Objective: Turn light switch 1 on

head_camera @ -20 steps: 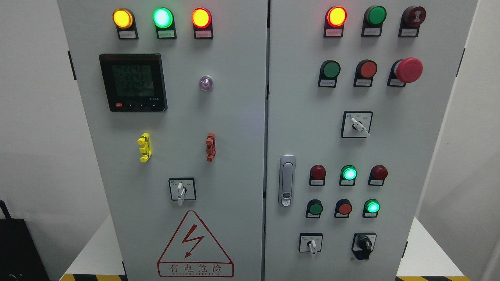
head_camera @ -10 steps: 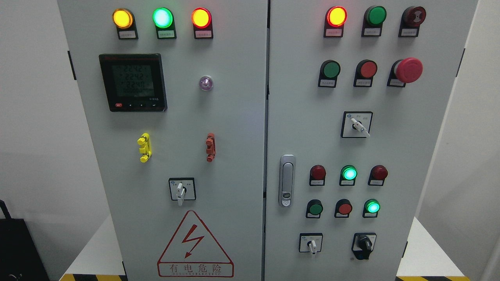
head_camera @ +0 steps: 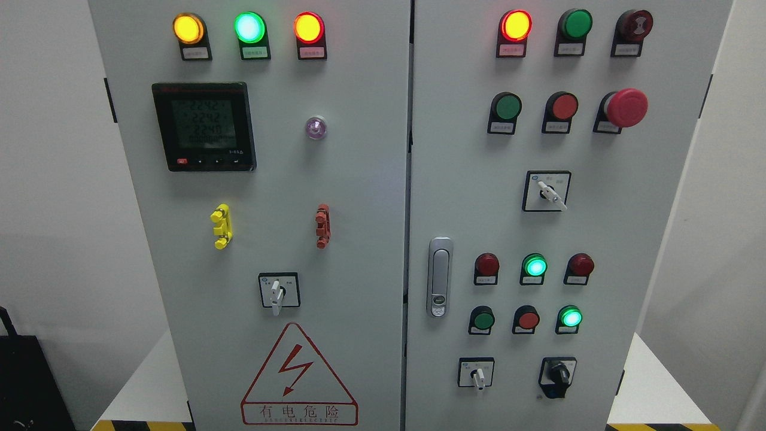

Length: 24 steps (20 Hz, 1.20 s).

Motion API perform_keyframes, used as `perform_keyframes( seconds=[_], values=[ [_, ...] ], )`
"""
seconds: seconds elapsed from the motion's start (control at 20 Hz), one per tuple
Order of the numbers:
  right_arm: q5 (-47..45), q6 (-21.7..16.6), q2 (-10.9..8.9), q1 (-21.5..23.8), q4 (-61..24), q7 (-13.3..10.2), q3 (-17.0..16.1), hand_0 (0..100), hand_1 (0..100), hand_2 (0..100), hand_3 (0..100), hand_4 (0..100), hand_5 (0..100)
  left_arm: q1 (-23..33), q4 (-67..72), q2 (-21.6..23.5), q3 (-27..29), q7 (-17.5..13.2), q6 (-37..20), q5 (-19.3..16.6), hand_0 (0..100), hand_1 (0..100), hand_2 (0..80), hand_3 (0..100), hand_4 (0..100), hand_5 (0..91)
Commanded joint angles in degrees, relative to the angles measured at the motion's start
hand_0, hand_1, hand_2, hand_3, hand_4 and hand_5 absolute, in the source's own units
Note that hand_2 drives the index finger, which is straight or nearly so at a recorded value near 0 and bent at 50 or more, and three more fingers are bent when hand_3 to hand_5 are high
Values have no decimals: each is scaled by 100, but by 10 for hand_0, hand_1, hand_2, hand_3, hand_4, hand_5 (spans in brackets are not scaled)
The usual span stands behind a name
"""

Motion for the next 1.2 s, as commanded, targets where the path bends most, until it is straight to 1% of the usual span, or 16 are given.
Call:
perform_keyframes(
  seconds=[0.0, 0.05, 0.15, 0.25, 0.3, 0.35, 0.4, 0.5, 0.6, 0.65, 0.7, 0.8, 0.85, 0.95, 1.15],
  values=[
    [-7, -5, 0, 0, 2, 3, 0, 53, 0, 0, 0, 0, 0, 64, -2519, 53, 70, -49, -188, -10, 355, 142, 103, 284, 405, 24],
    [2, -5, 0, 0, 2, 12, 0, 53, 0, 0, 0, 0, 0, 56, -2809, 61, 70, -49, -188, -10, 358, 149, 110, 293, 414, 34],
    [2, -5, 0, 0, 2, 3, 0, 54, 0, 0, 0, 0, 0, 47, -3328, 88, 79, -49, -188, -10, 369, 174, 138, 335, 488, 141],
    [-7, -5, 0, 0, 2, 3, 0, 53, 0, 0, 0, 0, 0, 21, -3803, 184, 79, -75, -188, -10, 373, 190, 156, 360, 532, 183],
    [2, -5, 0, 0, 2, 12, 0, 53, 0, 0, 0, 0, 0, 12, -4014, 184, 79, -76, -188, -1, 374, 198, 183, 384, 560, 220],
    [2, -5, 0, 0, 2, 3, 0, 53, 0, 0, 0, 0, 0, 12, -4269, 184, 70, -76, -188, -10, 374, 201, 196, 395, 566, 233],
    [2, -5, 0, 0, 2, 3, 0, 53, 0, 0, 0, 0, 0, 20, -4549, 184, 70, -76, -188, -1, 374, 216, 235, 421, 585, 262],
    [2, -5, 0, 0, 2, 12, 0, 53, 0, 0, 0, 0, 0, 20, -5033, 184, 79, -76, -188, -1, 366, 240, 281, 463, 631, 334],
    [2, -5, 0, 0, 2, 3, 0, 54, 0, 0, 0, 0, 0, 12, -5438, 184, 70, -76, -188, -1, 346, 284, 329, 499, 669, 445],
    [2, -5, 0, 0, 2, 12, 0, 54, 0, 0, 0, 0, 0, -6, -5579, 184, 53, -76, -188, 7, 338, 296, 342, 511, 681, 464],
    [2, -5, 0, 0, 2, 12, 0, 54, 0, 0, 0, 0, 0, -15, -5711, 167, 44, -76, -188, 8, 320, 321, 358, 539, 701, 517],
    [2, -5, 0, 0, 2, 3, 0, 54, 0, 0, 0, 0, 0, -58, -5887, 149, 9, -102, -188, 16, 300, 348, 378, 562, 721, 571],
    [2, -5, 0, 0, 2, 12, 0, 54, 0, 0, 0, 0, 0, -111, -5949, 149, -9, -163, -188, 16, 291, 355, 397, 581, 733, 593],
    [2, -5, 0, 0, 2, 3, 0, 54, 0, 0, 0, 0, 0, -138, -6072, 132, -70, -251, -188, 8, 281, 363, 418, 611, 746, 606],
    [2, -5, 0, 0, 2, 12, 0, 54, 0, 0, 0, 0, 0, -243, -6415, 114, -228, -251, -188, -10, 265, 372, 446, 642, 758, 618]
  ],
)
